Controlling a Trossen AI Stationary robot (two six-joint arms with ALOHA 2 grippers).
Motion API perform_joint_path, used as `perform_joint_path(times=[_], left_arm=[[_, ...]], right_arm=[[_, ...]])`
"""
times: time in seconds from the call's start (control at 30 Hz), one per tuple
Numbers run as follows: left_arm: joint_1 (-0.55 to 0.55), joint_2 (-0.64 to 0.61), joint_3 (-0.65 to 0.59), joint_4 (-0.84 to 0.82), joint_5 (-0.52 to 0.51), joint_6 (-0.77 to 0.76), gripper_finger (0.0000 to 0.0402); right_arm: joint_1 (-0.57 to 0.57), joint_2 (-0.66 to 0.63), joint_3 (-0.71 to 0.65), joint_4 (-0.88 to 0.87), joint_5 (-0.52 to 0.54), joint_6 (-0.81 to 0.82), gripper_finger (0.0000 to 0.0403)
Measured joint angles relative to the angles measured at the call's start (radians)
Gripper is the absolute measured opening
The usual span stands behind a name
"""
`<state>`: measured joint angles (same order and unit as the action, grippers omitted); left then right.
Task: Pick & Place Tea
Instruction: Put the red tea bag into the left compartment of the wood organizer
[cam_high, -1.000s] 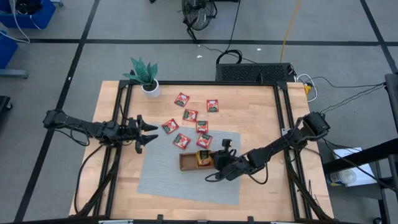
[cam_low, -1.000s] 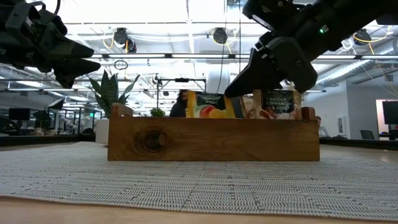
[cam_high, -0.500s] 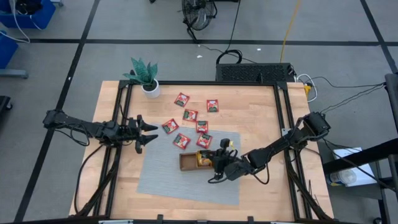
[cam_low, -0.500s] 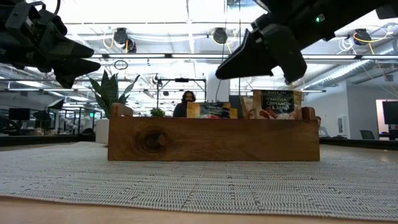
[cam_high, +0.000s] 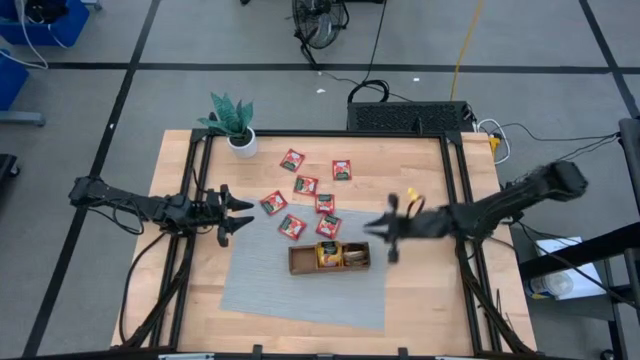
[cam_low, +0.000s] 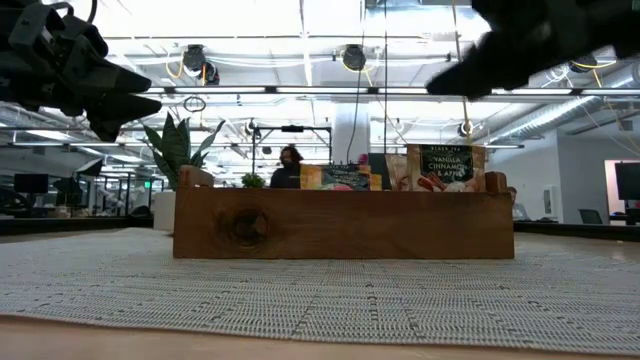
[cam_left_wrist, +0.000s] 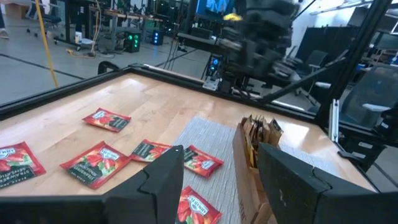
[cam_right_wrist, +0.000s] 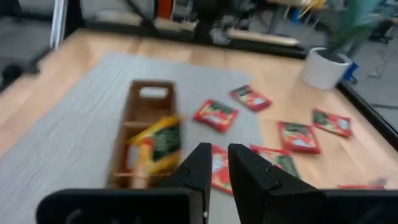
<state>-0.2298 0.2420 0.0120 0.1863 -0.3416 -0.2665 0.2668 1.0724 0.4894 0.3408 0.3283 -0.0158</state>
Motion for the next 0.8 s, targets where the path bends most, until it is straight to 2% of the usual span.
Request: perform_joint_path(times=[0.13, 0.37, 0.6, 0.7, 0.8], left_arm=[[0.0, 0.0, 0.0, -0.001, 0.0, 0.0, 0.0205], [0.0, 0.0, 0.0, -0.001, 0.0, 0.0, 0.0205], [0.0, 0.0, 0.0, 0.001, 0.0, -0.003, 0.0205], [0.0, 0.0, 0.0, 0.004, 0.0, -0.003, 0.0205], [0.0, 0.0, 0.0, 0.009, 0.0, -0.005, 0.0205]], right_arm=[[-0.146, -0.229, -0.199, 0.155, -0.152, 0.007, 0.0033], [-0.281, -0.521, -0.361, 0.106, -0.209, -0.015, 0.0021], [-0.418, -0.668, -0.466, 0.136, -0.348, 0.02, 0.0014], [-0.464, -0.694, -0.47, 0.087, -0.402, 0.031, 0.0013], [-0.492, -0.707, -0.471, 0.092, -0.397, 0.027, 0.0013]])
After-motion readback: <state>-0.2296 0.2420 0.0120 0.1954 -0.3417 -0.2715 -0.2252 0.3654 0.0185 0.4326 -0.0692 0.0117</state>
